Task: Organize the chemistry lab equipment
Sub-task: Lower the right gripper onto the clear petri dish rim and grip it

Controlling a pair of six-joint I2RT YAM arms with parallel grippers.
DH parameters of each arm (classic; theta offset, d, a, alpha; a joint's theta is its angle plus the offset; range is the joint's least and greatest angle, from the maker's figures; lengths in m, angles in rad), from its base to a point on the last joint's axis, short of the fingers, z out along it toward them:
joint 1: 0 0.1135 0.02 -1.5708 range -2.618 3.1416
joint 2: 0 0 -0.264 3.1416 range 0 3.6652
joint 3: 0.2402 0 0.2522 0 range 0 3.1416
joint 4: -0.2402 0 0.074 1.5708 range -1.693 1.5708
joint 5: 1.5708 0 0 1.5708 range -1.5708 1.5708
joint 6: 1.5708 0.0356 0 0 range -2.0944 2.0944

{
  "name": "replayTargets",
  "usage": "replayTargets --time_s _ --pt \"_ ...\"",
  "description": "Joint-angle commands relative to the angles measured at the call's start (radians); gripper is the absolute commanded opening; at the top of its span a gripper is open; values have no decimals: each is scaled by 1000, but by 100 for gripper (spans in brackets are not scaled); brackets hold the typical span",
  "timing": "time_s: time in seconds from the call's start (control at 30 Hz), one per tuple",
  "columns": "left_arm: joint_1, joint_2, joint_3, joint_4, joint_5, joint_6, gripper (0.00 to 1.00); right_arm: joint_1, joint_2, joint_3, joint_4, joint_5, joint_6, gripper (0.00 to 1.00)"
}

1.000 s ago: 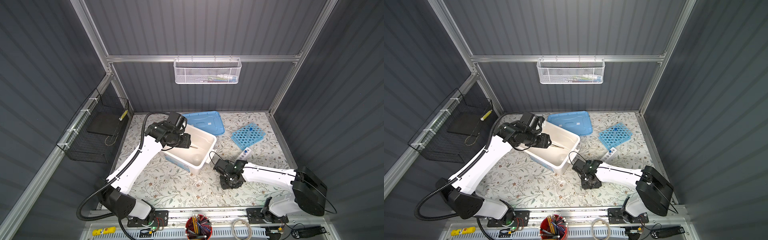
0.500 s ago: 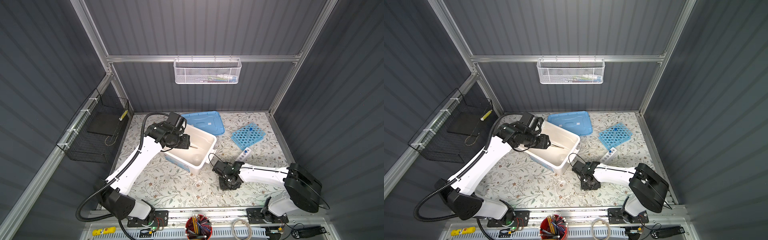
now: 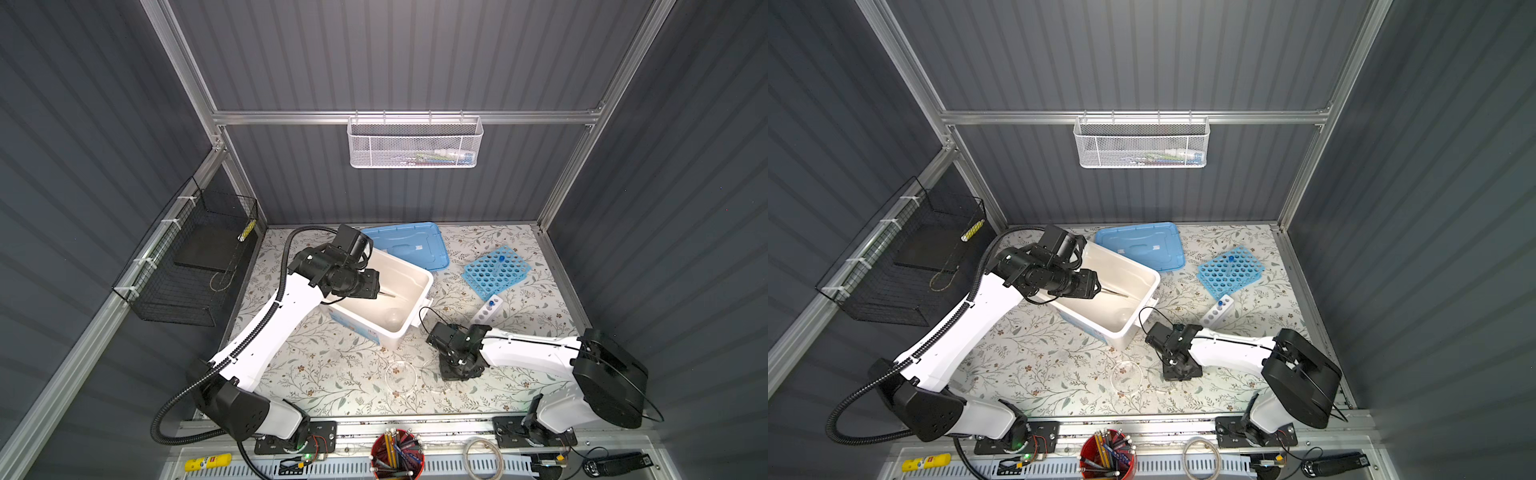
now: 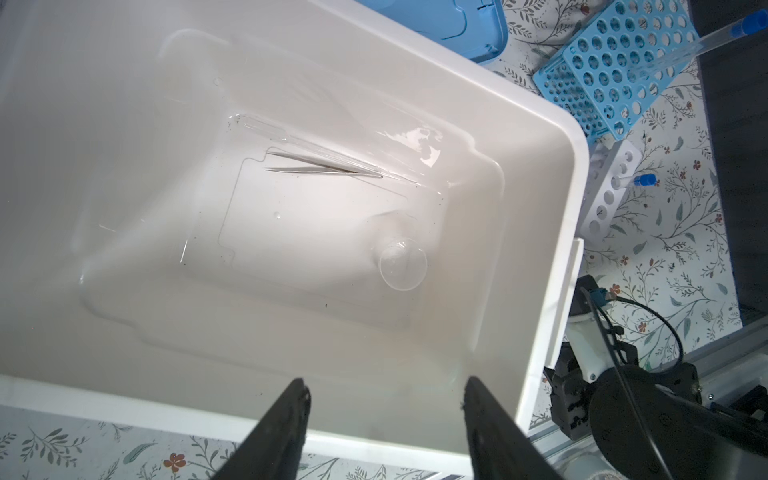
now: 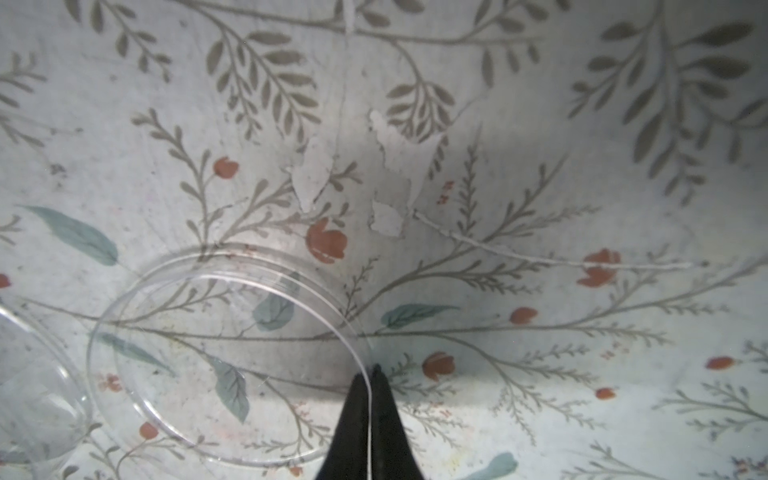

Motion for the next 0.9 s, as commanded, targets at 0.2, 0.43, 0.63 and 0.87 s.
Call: replayTargets --time_s 0.2,0.43,0.63,0.87 --pt "3 -26 -5 -2 -4 -4 62 -6 35 -18 -39 17 -16 0" --pt "4 -15 8 0 -1 -2 62 -35 -35 49 -142 57 -50 0" --pt "3 -1 33 -6 6 4 61 -87 -118 111 -221 79 -78 0" --pt "3 35 118 -49 16 16 61 -120 -199 234 -366 109 -112 0"
